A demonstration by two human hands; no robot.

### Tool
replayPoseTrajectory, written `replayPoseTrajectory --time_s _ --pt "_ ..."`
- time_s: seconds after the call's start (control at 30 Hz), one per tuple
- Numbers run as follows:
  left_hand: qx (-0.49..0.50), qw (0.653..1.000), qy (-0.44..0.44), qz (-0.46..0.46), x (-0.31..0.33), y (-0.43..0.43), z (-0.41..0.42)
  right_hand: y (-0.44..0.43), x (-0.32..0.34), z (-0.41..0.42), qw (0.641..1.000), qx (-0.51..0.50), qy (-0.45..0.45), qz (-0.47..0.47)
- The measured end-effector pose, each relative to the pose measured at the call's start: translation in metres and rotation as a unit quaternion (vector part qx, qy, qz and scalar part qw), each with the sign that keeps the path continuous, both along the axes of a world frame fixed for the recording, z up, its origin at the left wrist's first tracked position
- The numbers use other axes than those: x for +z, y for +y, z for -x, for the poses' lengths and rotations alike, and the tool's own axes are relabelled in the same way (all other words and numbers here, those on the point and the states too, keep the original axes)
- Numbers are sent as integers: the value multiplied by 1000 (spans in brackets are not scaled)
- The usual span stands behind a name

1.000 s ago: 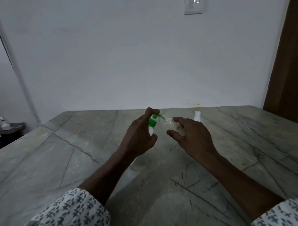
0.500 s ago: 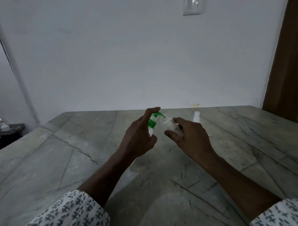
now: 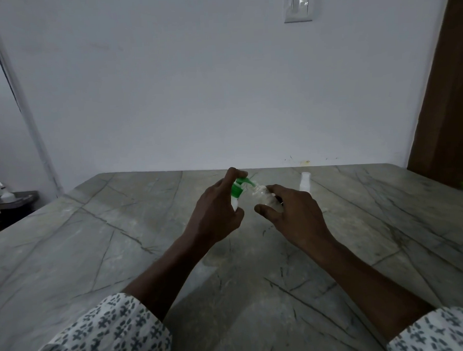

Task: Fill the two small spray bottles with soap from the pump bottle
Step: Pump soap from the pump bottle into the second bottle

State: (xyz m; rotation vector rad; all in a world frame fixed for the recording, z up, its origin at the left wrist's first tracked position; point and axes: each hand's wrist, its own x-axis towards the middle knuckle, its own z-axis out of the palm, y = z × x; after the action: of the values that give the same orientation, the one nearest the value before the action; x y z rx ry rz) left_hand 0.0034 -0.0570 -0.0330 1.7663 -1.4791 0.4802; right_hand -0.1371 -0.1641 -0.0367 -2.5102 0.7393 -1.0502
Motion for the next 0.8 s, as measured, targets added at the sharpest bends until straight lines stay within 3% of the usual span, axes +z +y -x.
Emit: replayPoseTrajectory --time_s 0.3,0.8 --pt "-15 1000 7 -3 1 2 1 1 3 3 996 37 -41 -66" --pt "-16 1000 6 5 1 2 1 -2 0 0 997 35 -40 -59"
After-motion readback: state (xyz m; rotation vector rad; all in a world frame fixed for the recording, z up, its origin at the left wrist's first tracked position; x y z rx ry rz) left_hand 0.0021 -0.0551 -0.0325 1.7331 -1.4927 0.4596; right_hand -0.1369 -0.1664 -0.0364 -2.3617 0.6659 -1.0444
